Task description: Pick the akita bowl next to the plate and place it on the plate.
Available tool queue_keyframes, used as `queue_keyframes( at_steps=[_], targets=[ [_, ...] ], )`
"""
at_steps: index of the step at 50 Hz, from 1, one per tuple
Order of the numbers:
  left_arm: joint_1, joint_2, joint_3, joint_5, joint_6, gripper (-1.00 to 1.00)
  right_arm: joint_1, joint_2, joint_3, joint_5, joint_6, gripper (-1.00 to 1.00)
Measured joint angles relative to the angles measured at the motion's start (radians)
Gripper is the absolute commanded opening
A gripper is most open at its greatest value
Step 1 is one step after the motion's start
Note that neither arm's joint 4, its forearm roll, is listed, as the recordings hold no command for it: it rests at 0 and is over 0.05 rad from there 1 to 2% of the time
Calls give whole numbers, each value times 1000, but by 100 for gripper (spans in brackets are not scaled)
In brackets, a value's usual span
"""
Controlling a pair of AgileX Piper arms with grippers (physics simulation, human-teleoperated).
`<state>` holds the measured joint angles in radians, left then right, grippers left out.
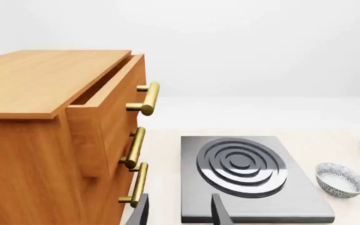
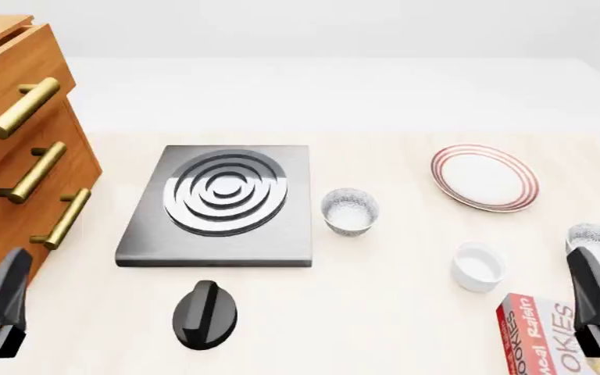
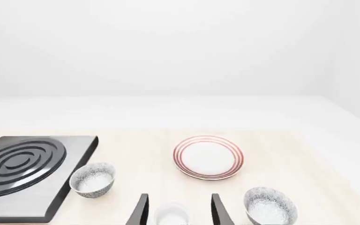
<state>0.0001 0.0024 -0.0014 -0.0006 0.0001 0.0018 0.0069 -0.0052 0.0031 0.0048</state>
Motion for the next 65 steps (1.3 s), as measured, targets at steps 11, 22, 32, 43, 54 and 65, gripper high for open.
queue_keyframes(
  at_steps=[11, 22, 32, 43, 54, 65],
  targets=[
    [0, 3, -2, -1, 0, 100, -13, 3, -87, 75, 8, 100],
    [0, 4, -3, -1, 0, 100, 21, 110, -229, 165, -13, 100],
    [0, 5, -3, -1, 0, 100, 98, 294, -358, 216, 11, 100],
    [0, 5, -3, -1, 0, 100, 166, 453, -540, 325, 37, 100],
    [0, 5, -3, -1, 0, 100, 175, 566, -689, 441, 15, 100],
    [0, 5, -3, -1, 0, 100, 155, 624, -787, 530, -7, 100]
  ],
)
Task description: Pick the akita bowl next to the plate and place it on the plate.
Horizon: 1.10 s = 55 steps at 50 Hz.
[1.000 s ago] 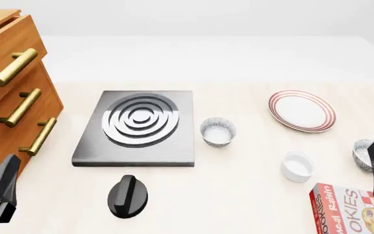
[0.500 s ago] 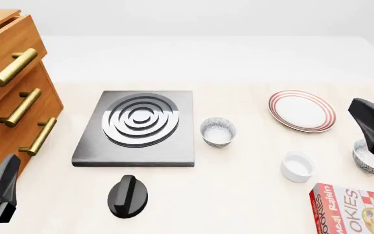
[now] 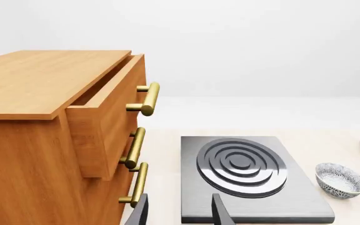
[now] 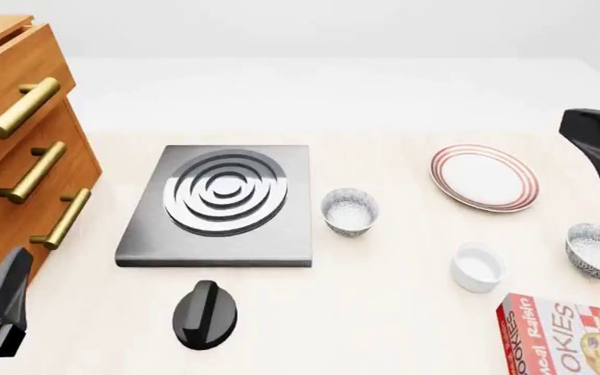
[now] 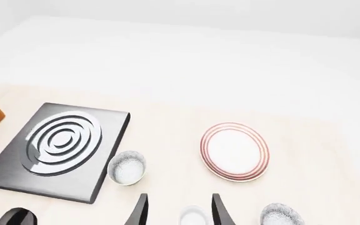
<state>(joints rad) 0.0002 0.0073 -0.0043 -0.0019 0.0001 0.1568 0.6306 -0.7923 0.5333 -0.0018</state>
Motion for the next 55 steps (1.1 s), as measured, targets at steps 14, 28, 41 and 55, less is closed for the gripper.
queue_keyframes(
  at_steps=[14, 28, 41, 55],
  targets=[
    [0, 0, 0, 0, 0, 100, -47, 45, -58, 81, -6, 100],
    [0, 0, 0, 0, 0, 100, -128, 73, -39, 97, -24, 100],
    [0, 0, 0, 0, 0, 100, -185, 100, 14, 45, -62, 100],
    [0, 0, 0, 0, 0, 100, -246, 157, 38, -7, -88, 100]
  ],
)
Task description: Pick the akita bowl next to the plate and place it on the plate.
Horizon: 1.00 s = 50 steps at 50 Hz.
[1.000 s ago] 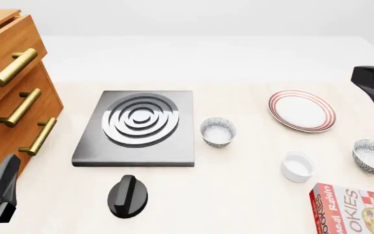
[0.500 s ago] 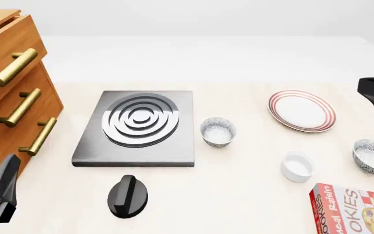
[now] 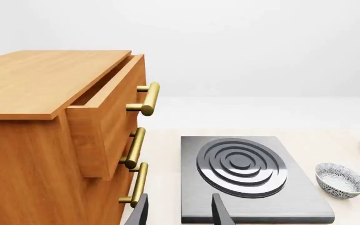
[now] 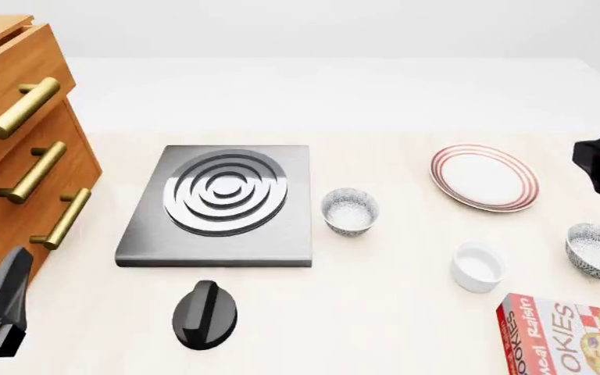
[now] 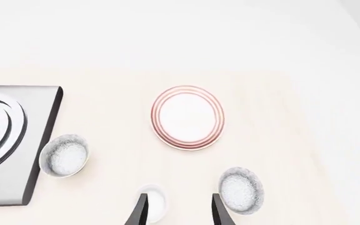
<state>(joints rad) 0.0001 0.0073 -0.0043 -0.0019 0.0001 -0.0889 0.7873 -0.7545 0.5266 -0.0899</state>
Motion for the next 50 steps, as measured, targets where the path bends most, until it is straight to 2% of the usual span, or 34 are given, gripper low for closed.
queue_keyframes(
  at_steps=[19, 50],
  targets=[
    [0, 0, 0, 0, 0, 100, -41, 79, 56, -108, -7, 100],
    [0, 0, 0, 0, 0, 100, -127, 182, 108, -233, -28, 100]
  ],
)
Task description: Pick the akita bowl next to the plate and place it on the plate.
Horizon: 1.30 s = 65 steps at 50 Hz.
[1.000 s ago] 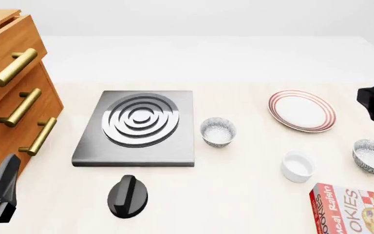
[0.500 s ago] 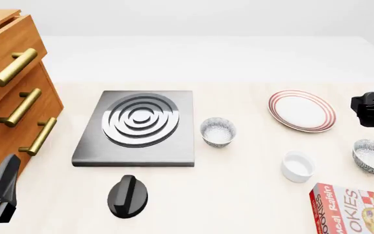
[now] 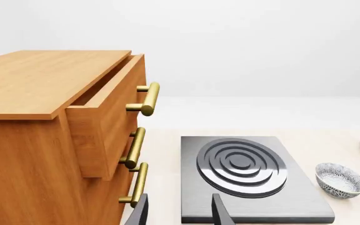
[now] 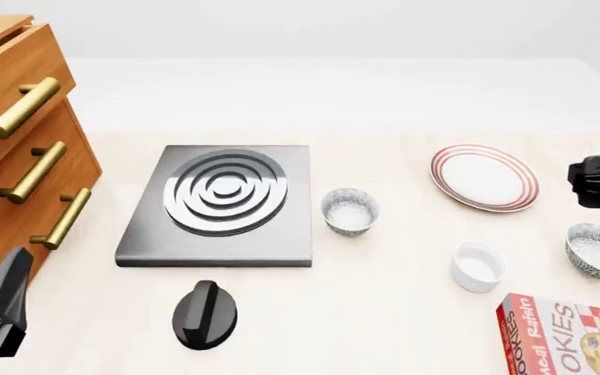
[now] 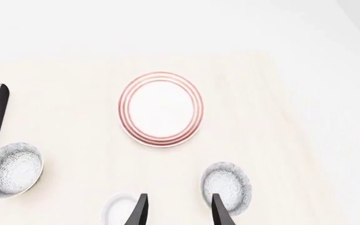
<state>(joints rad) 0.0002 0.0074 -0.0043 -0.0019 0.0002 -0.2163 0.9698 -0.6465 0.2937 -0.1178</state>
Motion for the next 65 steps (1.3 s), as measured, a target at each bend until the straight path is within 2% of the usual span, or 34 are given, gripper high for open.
queue_keyframes(
  at_steps=[34, 65],
  targets=[
    [0, 0, 0, 0, 0, 100, -50, 280, -4, -198, 3, 100],
    [0, 0, 0, 0, 0, 100, -68, 406, 25, -326, 37, 100]
  ],
)
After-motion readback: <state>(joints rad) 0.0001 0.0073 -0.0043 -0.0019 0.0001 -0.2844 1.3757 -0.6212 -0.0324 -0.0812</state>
